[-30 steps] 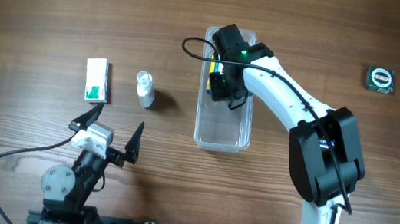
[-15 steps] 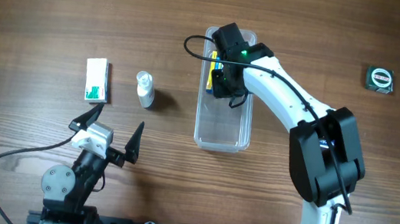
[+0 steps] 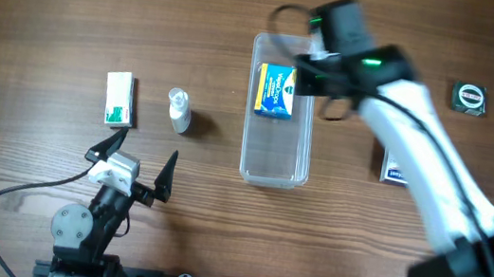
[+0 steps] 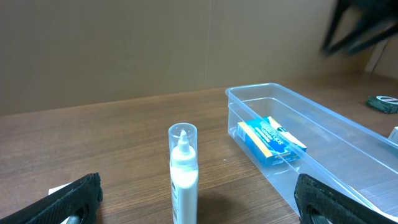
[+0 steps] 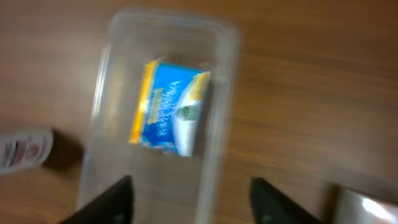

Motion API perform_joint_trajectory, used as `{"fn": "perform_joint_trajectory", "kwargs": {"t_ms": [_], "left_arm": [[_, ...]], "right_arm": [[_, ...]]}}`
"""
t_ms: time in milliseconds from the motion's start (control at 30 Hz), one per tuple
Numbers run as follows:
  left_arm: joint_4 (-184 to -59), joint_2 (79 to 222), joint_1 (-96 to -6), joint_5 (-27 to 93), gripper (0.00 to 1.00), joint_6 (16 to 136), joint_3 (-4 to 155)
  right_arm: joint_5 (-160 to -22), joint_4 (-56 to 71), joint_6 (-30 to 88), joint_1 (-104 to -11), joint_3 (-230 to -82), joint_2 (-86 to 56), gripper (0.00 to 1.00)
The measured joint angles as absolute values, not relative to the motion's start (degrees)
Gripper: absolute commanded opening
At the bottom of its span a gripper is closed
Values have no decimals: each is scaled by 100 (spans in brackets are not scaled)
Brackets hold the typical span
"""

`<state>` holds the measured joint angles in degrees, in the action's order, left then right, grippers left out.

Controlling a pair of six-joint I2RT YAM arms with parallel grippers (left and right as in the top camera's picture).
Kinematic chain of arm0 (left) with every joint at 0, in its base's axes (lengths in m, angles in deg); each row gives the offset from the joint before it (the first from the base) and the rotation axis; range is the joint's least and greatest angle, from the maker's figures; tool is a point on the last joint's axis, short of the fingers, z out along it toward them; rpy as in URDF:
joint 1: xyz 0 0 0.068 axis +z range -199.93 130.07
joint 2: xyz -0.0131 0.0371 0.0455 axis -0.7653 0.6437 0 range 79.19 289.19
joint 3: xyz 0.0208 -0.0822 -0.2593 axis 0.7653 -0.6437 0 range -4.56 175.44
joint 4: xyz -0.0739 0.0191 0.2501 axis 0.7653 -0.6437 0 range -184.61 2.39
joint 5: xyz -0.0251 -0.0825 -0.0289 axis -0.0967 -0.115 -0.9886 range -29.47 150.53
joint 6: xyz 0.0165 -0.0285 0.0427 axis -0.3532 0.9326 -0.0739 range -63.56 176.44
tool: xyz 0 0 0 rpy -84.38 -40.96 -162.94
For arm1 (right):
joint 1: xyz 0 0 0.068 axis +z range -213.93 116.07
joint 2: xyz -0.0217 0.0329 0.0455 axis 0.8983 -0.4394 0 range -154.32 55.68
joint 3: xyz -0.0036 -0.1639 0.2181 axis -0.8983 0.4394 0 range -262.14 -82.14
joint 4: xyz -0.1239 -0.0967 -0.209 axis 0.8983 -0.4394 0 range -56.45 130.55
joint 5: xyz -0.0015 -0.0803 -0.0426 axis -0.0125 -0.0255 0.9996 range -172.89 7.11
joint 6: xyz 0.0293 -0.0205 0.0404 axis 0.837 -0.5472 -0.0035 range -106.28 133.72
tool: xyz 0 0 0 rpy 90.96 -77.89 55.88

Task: Pack container
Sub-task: 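Move the right gripper to the white bandage box and grasp it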

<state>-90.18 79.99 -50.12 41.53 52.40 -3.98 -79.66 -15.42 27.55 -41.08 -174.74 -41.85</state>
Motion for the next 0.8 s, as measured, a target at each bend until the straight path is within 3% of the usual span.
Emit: {"fn": "perform_joint_trajectory", "kwargs": {"t_ms": [267, 467, 633, 800], "left_arm": [[-9016, 7999, -5012, 4153, 100, 5240, -398], [-9016, 7999, -5012, 4153, 100, 5240, -398], [-9018, 7999, -5012, 4153, 100, 5240, -398], [-9018, 7999, -5012, 4153, 100, 5240, -398]], "right_arm": [[-8097, -3118, 2388, -6156, -17550, -3376, 99], [-8106, -3769, 1981, -6674, -17058, -3383, 99], [-7914, -3485, 2007, -6687, -16418, -3387, 100], [-7673, -2305, 1916, -6687, -15362, -3409, 100]]}}
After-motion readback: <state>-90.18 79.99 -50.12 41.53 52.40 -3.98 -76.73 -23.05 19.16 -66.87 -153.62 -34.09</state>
